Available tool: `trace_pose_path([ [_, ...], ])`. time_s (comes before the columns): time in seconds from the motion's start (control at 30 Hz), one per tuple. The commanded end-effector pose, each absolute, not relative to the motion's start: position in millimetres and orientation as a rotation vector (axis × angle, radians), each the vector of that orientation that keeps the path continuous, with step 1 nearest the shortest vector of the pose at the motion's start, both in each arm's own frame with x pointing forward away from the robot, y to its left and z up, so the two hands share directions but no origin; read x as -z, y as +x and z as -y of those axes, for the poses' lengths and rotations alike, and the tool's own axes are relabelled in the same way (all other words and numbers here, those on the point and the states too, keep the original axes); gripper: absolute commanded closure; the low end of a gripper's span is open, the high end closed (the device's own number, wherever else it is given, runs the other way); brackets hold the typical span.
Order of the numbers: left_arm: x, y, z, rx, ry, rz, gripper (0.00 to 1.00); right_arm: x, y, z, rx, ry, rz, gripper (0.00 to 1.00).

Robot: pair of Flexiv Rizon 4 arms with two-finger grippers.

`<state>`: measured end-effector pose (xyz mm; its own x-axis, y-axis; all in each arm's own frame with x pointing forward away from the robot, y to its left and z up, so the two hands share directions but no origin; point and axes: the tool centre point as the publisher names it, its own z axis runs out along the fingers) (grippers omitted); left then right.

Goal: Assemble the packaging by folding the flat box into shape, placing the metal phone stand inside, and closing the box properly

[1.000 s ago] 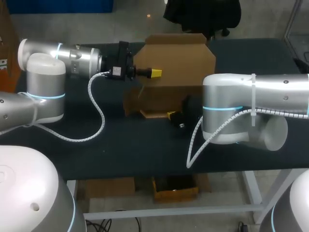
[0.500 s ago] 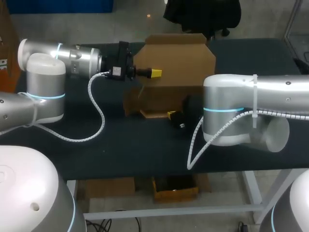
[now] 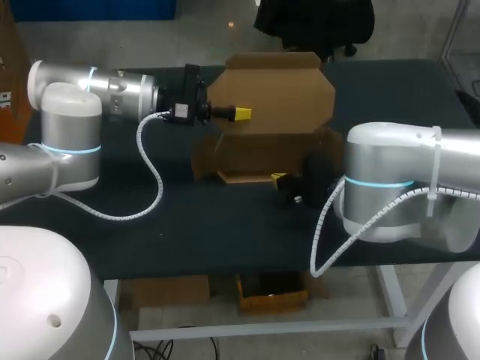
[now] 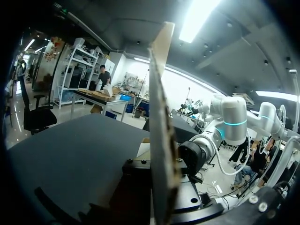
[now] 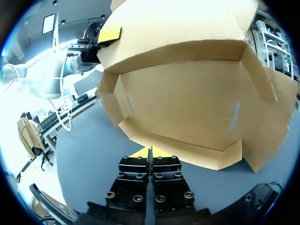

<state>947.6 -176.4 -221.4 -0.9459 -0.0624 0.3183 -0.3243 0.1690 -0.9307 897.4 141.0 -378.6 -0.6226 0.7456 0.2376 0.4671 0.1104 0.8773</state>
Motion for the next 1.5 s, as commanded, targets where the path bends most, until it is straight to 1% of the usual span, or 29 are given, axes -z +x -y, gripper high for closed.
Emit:
trace_pose_path([
  [0.03, 223, 947, 177, -1.865, 0.378, 2.235, 1.00, 363, 875, -110, -1.574, 1.179, -2.099, 1.00],
  [0.8, 223, 947, 177, -1.865, 0.378, 2.235, 1.00, 322, 832, -17, -1.524, 1.080, -2.148, 1.00],
  [0.87, 223, 947, 177, -1.865, 0.378, 2.235, 1.00, 321, 830, -9, -1.523, 1.073, -2.155, 0.95],
  [0.9, 223, 947, 177, -1.865, 0.378, 2.235, 1.00, 320, 829, -5, -1.524, 1.072, -2.155, 0.93],
  [1.0, 223, 947, 177, -1.865, 0.378, 2.235, 1.00, 321, 827, 4, -1.510, 1.072, -2.165, 0.93],
  [1.1, 223, 947, 177, -1.865, 0.378, 2.235, 1.00, 322, 826, 12, -1.498, 1.070, -2.176, 0.89],
  [1.17, 223, 947, 177, -1.865, 0.378, 2.235, 1.00, 322, 826, 17, -1.491, 1.071, -2.179, 0.79],
  [1.23, 223, 947, 177, -1.865, 0.378, 2.235, 1.00, 323, 827, 22, -1.488, 1.073, -2.181, 0.75],
  [1.3, 223, 947, 177, -1.865, 0.378, 2.235, 1.00, 324, 829, 27, -1.480, 1.073, -2.185, 0.66],
  [1.37, 223, 947, 177, -1.865, 0.378, 2.235, 1.00, 326, 831, 31, -1.480, 1.072, -2.189, 0.62],
  [1.5, 223, 947, 177, -1.865, 0.378, 2.235, 1.00, 331, 839, 38, -1.476, 1.070, -2.200, 0.58],
])
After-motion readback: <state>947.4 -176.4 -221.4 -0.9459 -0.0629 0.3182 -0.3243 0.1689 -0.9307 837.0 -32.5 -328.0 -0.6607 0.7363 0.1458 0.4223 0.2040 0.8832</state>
